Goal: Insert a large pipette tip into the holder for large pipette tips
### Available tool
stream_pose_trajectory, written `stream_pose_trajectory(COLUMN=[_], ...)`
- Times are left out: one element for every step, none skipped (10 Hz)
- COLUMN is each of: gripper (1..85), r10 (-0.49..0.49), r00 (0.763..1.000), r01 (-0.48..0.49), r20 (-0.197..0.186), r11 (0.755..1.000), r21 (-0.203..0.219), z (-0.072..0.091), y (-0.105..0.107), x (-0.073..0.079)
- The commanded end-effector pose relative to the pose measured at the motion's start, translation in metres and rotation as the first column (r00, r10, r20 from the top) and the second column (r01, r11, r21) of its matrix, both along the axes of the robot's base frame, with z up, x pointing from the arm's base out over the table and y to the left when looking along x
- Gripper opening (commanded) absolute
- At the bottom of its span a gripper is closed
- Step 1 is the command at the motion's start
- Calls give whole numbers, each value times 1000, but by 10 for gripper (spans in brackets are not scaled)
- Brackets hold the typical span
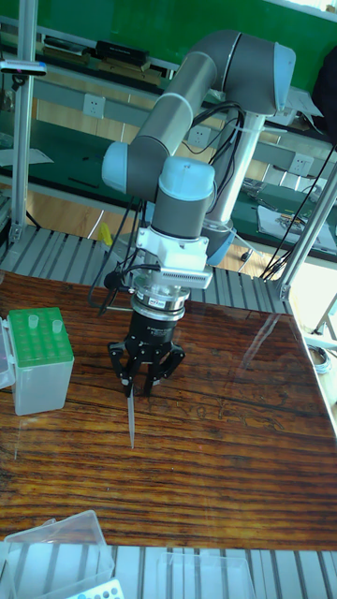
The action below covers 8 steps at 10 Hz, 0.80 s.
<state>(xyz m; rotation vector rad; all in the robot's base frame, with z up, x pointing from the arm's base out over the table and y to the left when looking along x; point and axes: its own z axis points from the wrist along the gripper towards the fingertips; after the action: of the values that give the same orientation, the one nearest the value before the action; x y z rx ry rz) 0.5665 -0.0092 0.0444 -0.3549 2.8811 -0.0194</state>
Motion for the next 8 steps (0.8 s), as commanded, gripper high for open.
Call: stream_pose_trajectory(gripper=[290,317,323,327,323,313,313,317], r10=[-42,-24,-23,-29,-39,-55,-52,-51], r00=[999,999,999,999,999,998,999,999], r01=[42,24,23,29,39,55,53,51], r20=[30,35,35,32,22,-5,-7,-7], r11=[999,1000,1000,999,999,998,998,998], r21=[-13,-13,12,14,20,41,39,37], z=[2,-1,-4,-4,-4,-7,-8,-7], y=[-8,-13,-12,-17,-19,-17,-18,-16], x=[3,-17,-27,-34,-40,-46,-47,-47])
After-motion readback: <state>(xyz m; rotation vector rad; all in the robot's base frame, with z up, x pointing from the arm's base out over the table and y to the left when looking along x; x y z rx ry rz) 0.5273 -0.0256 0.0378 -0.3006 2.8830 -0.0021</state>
